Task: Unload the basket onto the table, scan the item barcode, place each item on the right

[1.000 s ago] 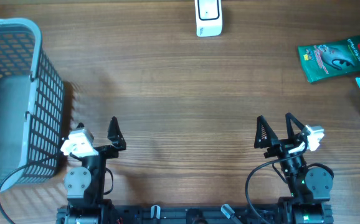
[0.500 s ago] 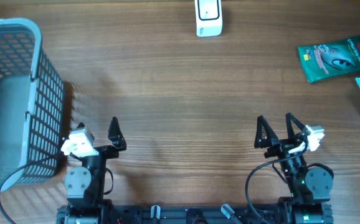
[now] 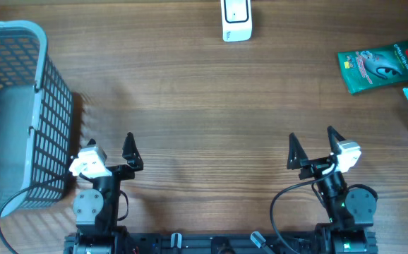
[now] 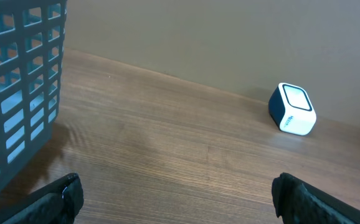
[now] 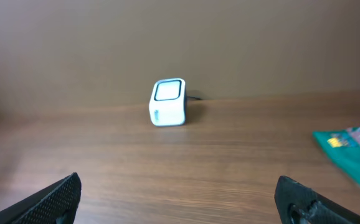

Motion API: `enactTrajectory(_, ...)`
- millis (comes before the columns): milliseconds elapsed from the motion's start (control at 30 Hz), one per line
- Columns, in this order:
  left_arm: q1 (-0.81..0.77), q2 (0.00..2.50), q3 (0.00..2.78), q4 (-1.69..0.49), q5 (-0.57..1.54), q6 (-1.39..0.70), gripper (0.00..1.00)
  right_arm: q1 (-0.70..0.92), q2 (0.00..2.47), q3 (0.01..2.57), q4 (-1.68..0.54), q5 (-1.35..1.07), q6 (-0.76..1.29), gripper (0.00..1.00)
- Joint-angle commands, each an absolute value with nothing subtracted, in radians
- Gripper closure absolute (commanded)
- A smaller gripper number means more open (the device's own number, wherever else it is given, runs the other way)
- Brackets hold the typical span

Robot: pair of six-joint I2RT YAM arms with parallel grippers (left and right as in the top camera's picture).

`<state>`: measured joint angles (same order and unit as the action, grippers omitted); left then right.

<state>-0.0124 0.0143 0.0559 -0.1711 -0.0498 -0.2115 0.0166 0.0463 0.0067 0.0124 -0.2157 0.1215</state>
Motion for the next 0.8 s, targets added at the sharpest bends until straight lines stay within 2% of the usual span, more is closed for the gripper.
enactTrajectory(0,-0.006,0.004,0.048,-0.167,-0.034,-0.213,0.0,0.019,0.08,0.005,0.015,-0.202,-0.008,0.0)
enactTrajectory(767,-0.006,0.007,0.048,-0.167,-0.034,-0.213,0.0,0.019,0.116,0.005,0.015,-0.202,-0.008,0.0)
